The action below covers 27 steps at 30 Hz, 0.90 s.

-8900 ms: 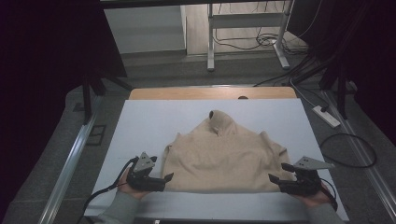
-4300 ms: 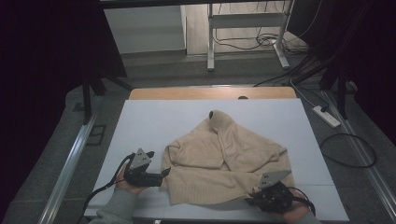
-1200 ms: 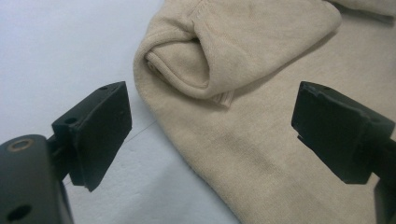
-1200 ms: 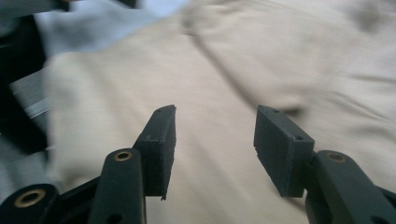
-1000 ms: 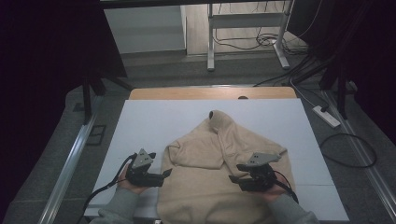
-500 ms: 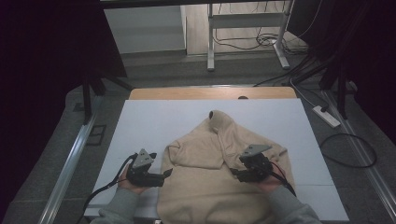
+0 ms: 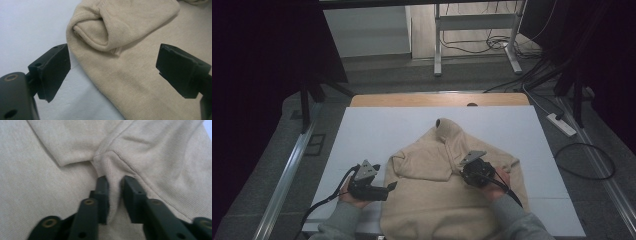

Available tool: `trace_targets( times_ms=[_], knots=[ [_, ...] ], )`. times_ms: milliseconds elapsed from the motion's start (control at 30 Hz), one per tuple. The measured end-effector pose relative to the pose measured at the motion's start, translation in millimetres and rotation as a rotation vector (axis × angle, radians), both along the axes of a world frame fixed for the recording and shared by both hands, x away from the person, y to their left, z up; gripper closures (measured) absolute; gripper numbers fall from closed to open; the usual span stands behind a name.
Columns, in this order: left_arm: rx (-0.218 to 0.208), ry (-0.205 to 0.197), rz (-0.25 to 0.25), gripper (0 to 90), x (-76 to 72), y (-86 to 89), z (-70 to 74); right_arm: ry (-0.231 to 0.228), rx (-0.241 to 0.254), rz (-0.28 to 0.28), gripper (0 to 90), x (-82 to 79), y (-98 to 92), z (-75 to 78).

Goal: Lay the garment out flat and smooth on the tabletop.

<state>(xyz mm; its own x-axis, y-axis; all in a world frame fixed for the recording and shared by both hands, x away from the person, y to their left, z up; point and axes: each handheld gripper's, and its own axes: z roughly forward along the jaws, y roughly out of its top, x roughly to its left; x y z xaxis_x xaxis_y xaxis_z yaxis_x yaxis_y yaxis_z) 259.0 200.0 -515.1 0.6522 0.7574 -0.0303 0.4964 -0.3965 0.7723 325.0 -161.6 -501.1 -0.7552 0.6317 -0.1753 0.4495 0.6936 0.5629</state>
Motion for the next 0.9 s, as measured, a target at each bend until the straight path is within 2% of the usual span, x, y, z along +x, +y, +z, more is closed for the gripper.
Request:
trace_targets(
  times_ms=[133, 233, 300, 333, 400, 433, 467, 500, 533, 600, 633, 667, 700, 733, 800, 833, 867, 900],
  knots=[
    [0.001, 0.002, -0.002, 12.3, 0.2, 0.0, -0.3, 0.024, 0.049, 0.006, 83.2, 3.8, -5.8, 3.8],
    [0.001, -0.001, -0.002, 12.3, -0.1, 0.1, -0.1, 0.028, 0.065, 0.003, 83.7, 5.0, -8.0, 6.0],
    [0.002, -0.001, -0.003, 12.3, 0.0, 0.2, 0.0, 0.024, 0.083, -0.002, 84.1, 7.1, -11.7, 10.4],
    [0.002, -0.001, -0.002, 12.3, 0.0, 0.2, 0.0, 0.013, 0.115, -0.024, 84.3, 12.3, -19.6, 18.7],
    [-0.003, 0.0, 0.0, 12.3, 0.1, 0.3, 0.3, 0.004, 0.135, -0.042, 84.4, 16.3, -25.2, 24.2],
    [-0.002, 0.0, 0.001, 12.4, 0.2, 0.6, 0.7, -0.015, 0.182, -0.085, 84.6, 28.3, -39.3, 36.6],
    [-0.007, 0.001, 0.002, 12.4, 0.2, 0.7, 0.8, -0.023, 0.201, -0.111, 84.7, 36.4, -46.9, 42.2],
    [-0.009, 0.0, 0.003, 12.4, 0.2, 0.6, 0.8, -0.023, 0.201, -0.111, 84.7, 36.4, -46.9, 42.2],
    [-0.007, -0.001, 0.002, 12.4, 0.1, 0.6, 0.8, -0.023, 0.212, -0.177, 84.9, 58.4, -64.1, 51.2],
    [-0.007, 0.0, -0.001, 12.4, 0.1, 0.7, 0.7, -0.016, 0.199, -0.234, 84.9, 76.9, -78.4, 55.3],
    [-0.008, 0.0, -0.003, 12.4, 0.3, 0.8, 0.6, -0.01, 0.194, -0.269, 84.9, 87.4, -86.9, 56.7],
    [-0.008, 0.0, -0.003, 12.4, 0.3, 0.8, 0.6, -0.01, 0.194, -0.269, 84.9, 87.4, -86.9, 56.7],
    [-0.009, 0.001, -0.004, 12.4, 0.6, 0.8, 0.5, 0.004, 0.184, -0.333, 84.9, 107.9, -103.8, 57.0],
    [-0.008, 0.001, -0.006, 12.4, 0.9, 0.8, 0.4, 0.004, 0.184, -0.333, 84.9, 107.9, -103.8, 57.0],
    [-0.009, 0.003, -0.008, 12.4, 1.1, 0.4, -0.1, 0.018, 0.173, -0.407, 84.9, 125.8, -119.8, 55.1],
    [-0.01, 0.004, -0.01, 12.4, 1.1, 0.3, -0.3, 0.027, 0.179, -0.48, 84.8, 140.8, -134.8, 52.2],
    [-0.01, 0.004, -0.01, 12.4, 1.1, 0.3, -0.3, 0.027, 0.179, -0.48, 84.8, 140.8, -134.8, 52.2],
    [-0.01, 0.004, -0.011, 12.4, 1.1, 0.4, -0.3, 0.033, 0.175, -0.557, 84.7, 154.2, -149.8, 45.9]
  ],
)
